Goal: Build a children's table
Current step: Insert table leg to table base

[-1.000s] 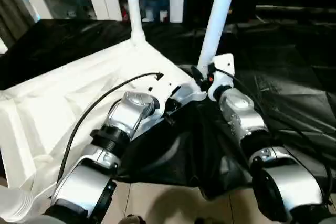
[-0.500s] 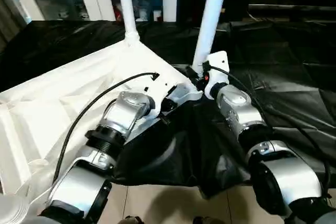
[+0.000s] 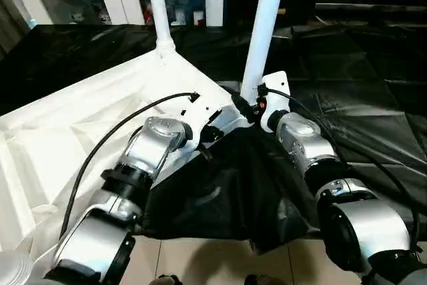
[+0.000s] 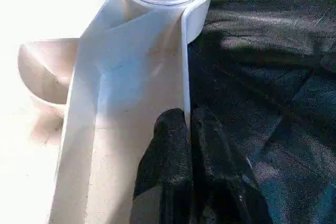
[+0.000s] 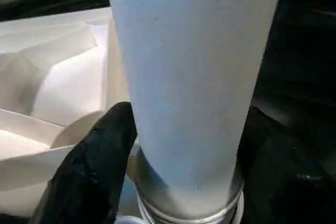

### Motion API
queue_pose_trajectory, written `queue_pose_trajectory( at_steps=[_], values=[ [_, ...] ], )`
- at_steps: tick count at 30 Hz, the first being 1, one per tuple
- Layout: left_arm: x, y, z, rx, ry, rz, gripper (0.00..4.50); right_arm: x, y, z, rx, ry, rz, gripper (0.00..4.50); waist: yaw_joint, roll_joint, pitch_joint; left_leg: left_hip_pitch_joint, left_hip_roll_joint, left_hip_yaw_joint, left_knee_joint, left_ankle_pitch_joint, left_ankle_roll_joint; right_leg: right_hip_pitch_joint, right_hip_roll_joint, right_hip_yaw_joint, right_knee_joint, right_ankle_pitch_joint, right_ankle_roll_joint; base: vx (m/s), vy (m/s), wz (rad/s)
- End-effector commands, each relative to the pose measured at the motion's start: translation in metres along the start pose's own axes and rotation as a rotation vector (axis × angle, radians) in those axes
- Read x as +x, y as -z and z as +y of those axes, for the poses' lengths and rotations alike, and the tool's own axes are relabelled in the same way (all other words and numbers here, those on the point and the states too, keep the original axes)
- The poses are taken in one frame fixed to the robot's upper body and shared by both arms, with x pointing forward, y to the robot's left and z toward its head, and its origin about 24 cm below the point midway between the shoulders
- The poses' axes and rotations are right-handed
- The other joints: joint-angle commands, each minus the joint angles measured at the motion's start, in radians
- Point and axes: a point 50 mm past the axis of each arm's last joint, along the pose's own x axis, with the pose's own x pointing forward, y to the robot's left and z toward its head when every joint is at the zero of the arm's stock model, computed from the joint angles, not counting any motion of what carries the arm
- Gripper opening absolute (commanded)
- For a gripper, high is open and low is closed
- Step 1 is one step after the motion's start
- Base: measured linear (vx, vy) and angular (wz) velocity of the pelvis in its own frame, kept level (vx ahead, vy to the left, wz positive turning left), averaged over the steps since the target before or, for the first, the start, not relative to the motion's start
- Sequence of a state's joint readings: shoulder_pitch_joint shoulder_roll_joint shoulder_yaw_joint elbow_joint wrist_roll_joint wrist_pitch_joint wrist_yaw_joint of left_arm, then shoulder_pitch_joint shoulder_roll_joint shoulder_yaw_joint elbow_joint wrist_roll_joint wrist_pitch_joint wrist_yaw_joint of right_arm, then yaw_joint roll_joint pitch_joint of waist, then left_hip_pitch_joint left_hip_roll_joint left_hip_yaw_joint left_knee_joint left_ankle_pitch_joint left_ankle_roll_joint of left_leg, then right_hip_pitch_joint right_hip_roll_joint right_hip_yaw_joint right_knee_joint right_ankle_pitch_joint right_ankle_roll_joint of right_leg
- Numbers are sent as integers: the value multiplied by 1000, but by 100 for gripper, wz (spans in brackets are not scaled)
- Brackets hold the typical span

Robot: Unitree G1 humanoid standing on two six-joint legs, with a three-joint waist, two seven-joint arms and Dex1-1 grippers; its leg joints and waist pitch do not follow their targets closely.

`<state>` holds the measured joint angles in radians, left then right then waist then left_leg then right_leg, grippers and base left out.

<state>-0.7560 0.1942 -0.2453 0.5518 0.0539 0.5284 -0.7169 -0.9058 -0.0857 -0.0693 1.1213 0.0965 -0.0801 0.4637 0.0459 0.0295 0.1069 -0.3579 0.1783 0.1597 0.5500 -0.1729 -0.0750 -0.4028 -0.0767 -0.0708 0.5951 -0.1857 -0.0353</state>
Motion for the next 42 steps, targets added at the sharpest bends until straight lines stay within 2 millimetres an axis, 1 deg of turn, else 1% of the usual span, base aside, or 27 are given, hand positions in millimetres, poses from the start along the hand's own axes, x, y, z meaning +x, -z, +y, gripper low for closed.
queue_pose_trajectory(
  at_steps=[1, 2, 3, 5, 7, 8, 9, 10, 11, 12, 14, 15, 16, 17, 18, 19, 20, 22, 23, 24, 28, 29, 32, 35, 37, 39, 42],
  values=[
    [-3, -14, -5, 70, 35, -66, 0, 0, 25, 15, 36, -90, 100, 348, 8, -2, -75, -8, 41, -4, -50, -166, 102, 59, -73, 47, -75, -197, -260, 0, 0, 0],
    [-3, -13, -5, 74, 40, -67, 0, 0, 24, 15, 27, -100, 93, 362, 9, -1, -76, -8, 43, -5, -50, -166, 101, 60, -75, 47, -73, -193, -264, 0, 0, 0],
    [-4, -13, -5, 80, 46, -69, 0, 0, 22, 14, 16, -111, 85, 374, 9, -1, -79, -10, 43, -4, -47, -149, 106, 62, -75, 47, -69, -169, -269, 0, 0, 0],
    [-5, -11, -4, 84, 49, -69, 0, -1, 19, 13, 3, -125, 75, 374, 9, 2, -84, -8, 44, -2, -43, -123, 116, 60, -72, 46, -63, -113, -285, 0, 0, 0],
    [-7, -10, -4, 98, 66, -79, 0, -2, 16, 12, -13, -153, 62, 374, 10, 5, -94, -12, 44, 0, -31, -54, 144, 63, -69, 44, -44, 27, -314, 0, 0, 0],
    [-9, -8, -5, 112, 84, -83, 0, -4, 14, 11, -25, -184, 51, 374, 10, 6, -95, -12, 45, 0, -29, -39, 154, 63, -68, 44, -40, 61, -321, 0, 0, 0],
    [-10, -6, -5, 123, 99, -87, 0, -5, 12, 10, -34, -207, 45, 374, 9, 4, -100, -16, 44, 1, -23, -13, 173, 66, -67, 42, -31, 119, -333, 0, 0, 0],
    [-11, -5, -5, 120, 102, -85, 0, -6, 12, 9, -40, -217, 43, 374, 9, 3, -102, -19, 44, 1, -19, 4, 182, 68, -67, 41, -26, 147, -338, 0, 0, 0],
    [-12, -3, -4, 121, 109, -83, 0, -8, 10, 8, -61, -250, 39, 374, 14, 6, -105, -16, 46, 5, -13, 18, 202, 61, -66, 40, -22, 174, -348, 0, 0, 0],
    [-13, -2, -5, 133, 125, -90, 0, -10, 9, 8, -81, -289, 34, 374, 16, 5, -104, -16, 46, 5, -12, 15, 207, 60, -65, 39, -23, 169, -349, 0, 0, 0],
    [-16, 2, -5, 148, 154, -89, 0, -16, 8, 10, -124, -388, 26, 374, 23, 5, -105, -22, 49, 6, -5, 11, 215, 59, -65, 38, -17, 161, -346, 0, 0, 0],
    [-17, 2, -5, 151, 160, -94, 0, -17, 8, 9, -126, -394, 25, 374, 25, 4, -103, -23, 50, 6, -6, 0, 212, 58, -65, 37, -18, 148, -344, 0, 0, 0],
    [-19, 3, -6, 163, 187, -114, 0, -21, 7, 7, -136, -424, 21, 374, 26, 5, -100, -23, 52, 7, -6, -35, 202, 56, -67, 38, -23, 103, -338, 0, 0, 0],
    [-23, 4, -7, 177, 228, -145, 0, -29, 5, 3, -147, -468, 12, 374, 24, 2, -99, -23, 51, 7, -8, -53, 193, 57, -65, 38, -26, 76, -335, 0, 0, 0],
    [-25, 4, -8, 193, 246, -156, 0, -31, 4, 1, -155, -477, 10, 374, 29, 4, -98, -19, 53, 8, -9, -89, 176, 56, -66, 39, -30, 25, -322, 0, 0, 0],
    [-28, 7, -9, 215, 281, -163, 0, -37, 3, -2, -174, -499, 6, 374, 28, 3, -99, -18, 54, 8, -12, -108, 159, 55, -66, 40, -32, -8, -317, 0, 0, 0],
    [-30, 9, -10, 231, 305, -163, 0, -41, 2, -4, -190, -512, 5, 374, 30, 2, -97, -19, 56, 8, -13, -112, 154, 56, -66, 40, -34, -20, -310, 0, 0, 0],
    [-33, 13, -11, 245, 347, -156, 0, -48, 1, -7, -214, -542, 6, 374, 35, 3, -100, -15, 56, 11, -11, -112, 141, 50, -65, 43, -32, -25, -302, 0, 0, 0],
    [-34, 15, -11, 247, 357, -150, 0, -51, 2, -8, -216, -551, 10, 374, 40, 1, -99, -12, 56, 14, -10, -115, 138, 47, -64, 45, -34, -31, -299, 0, 0, 0],
    [-35, 16, -11, 248, 368, -143, 0, -53, 2, -9, -218, -562, 15, 374, 45, 1, -99, -11, 56, 14, -10, -114, 136, 46, -64, 45, -33, -34, -298, 0, 0, 0],
    [-41, 22, -12, 259, 401, -126, 0, -63, 8, -9, -207, -585, 37, 374, 51, 4, -101, -15, 56, 14, -10, -104, 122, 48, -64, 47, -29, -32, -284, 0, 0, 0],
    [-41, 23, -12, 261, 402, -128, 0, -64, 9, -9, -201, -586, 40, 350, 50, 4, -102, -15, 53, 14, -9, -111, 115, 48, -62, 46, -30, -36, -277, 0, 0, 0],
    [-42, 25, -13, 267, 414, -129, 0, -67, 13, -5, -182, -594, 39, 337, 51, 6, -103, -16, 52, 14, -8, -121, 104, 48, -63, 47, -31, -46, -274, 0, 0, 0],
    [-42, 26, -13, 268, 417, -125, 0, -67, 15, -2, -182, -598, 39, 301, 52, 4, -103, -18, 50, 13, -7, -116, 100, 49, -62, 47, -30, -46, -268, 0, 0, 0],
    [-42, 26, -13, 271, 417, -123, 0, -68, 15, -1, -179, -599, 38, 297, 52, 3, -104, -18, 49, 13, -6, -113, 97, 50, -62, 47, -30, -48, -265, 0, 0, 0],
    [-43, 25, -11, 273, 410, -121, 0, -70, 16, 0, -171, -597, 34, 276, 52, 4, -105, -19, 49, 13, -5, -105, 98, 50, -61, 47, -28, -41, -261, 0, 0, 0],
    [-43, 25, -7, 275, 388, -120, 0, -72, 17, -2, -161, -584, 28, 272, 53, 4, -105, -18, 48, 13, -5, -104, 99, 49, -61, 47, -28, -34, -263, 0, 0, 0]
  ],
)
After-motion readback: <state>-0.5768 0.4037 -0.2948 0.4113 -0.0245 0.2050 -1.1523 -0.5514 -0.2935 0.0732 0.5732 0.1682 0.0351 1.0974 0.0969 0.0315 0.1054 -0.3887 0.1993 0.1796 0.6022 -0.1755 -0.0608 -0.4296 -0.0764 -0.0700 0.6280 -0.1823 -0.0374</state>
